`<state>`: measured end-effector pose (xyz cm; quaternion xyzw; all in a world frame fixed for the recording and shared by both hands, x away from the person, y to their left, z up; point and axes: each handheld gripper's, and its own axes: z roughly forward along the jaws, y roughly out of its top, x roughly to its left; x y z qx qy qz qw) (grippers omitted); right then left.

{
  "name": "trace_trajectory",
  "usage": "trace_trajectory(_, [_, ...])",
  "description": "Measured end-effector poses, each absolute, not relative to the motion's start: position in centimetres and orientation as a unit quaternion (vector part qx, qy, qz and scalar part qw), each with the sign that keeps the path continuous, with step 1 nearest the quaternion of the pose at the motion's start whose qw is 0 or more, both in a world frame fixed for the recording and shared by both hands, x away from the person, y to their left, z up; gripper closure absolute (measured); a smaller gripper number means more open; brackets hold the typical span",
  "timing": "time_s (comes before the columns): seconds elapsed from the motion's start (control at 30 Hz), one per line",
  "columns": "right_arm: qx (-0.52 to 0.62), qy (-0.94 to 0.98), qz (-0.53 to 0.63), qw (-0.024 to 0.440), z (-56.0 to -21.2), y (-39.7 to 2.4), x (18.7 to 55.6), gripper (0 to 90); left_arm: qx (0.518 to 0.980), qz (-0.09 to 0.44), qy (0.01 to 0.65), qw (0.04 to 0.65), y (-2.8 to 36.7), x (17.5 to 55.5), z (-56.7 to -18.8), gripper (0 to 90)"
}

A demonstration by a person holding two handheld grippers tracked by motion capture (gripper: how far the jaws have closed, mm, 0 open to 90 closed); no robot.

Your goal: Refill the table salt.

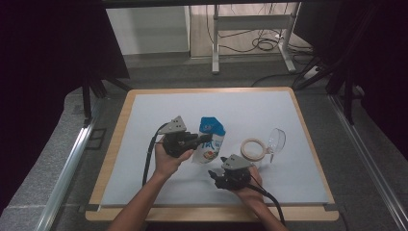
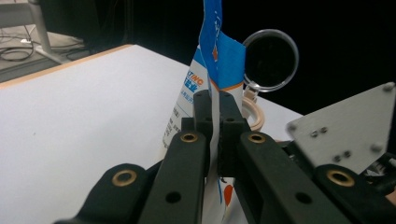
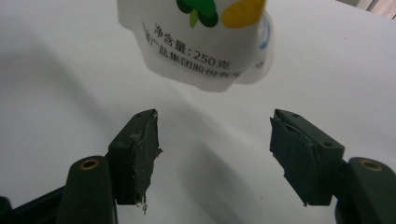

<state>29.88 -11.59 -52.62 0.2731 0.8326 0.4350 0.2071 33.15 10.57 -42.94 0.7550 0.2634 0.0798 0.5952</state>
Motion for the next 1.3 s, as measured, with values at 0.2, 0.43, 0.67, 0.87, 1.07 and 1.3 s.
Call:
trace_trajectory(0.2, [0.280, 0.832, 0.421, 0.228, -52.6, -10.6, 29.9, 30.8, 0.754, 0.075, 0.257, 0.600, 10.0, 32.6, -42.3, 90.0])
trace_trajectory(0.43, [0.287, 0.821, 0.420, 0.260, -51.8, -10.1, 29.1, 30.8, 0.753, 0.070, 0.249, 0.605, 9.8, 32.0, -41.8, 90.0])
trace_trajectory(0.67, [0.296, 0.808, 0.446, 0.246, -52.2, -10.4, 29.4, 30.9, 0.754, 0.059, 0.241, 0.608, 9.5, 31.6, -41.5, 90.0])
trace_trajectory(0.87, [0.280, 0.804, 0.456, 0.258, -52.2, -10.5, 29.1, 38.7, 0.756, 0.053, 0.241, 0.606, 9.2, 31.7, -41.5, 90.0])
trace_trajectory(1.07, [0.272, 0.806, 0.462, 0.252, -52.3, -10.8, 29.2, 44.0, 0.755, 0.048, 0.249, 0.605, 8.8, 32.3, -41.5, 90.0])
trace_trajectory(1.3, [0.278, 0.807, 0.463, 0.239, -52.6, -11.0, 29.2, 47.1, 0.763, 0.042, 0.252, 0.595, 8.2, 33.2, -41.8, 90.0])
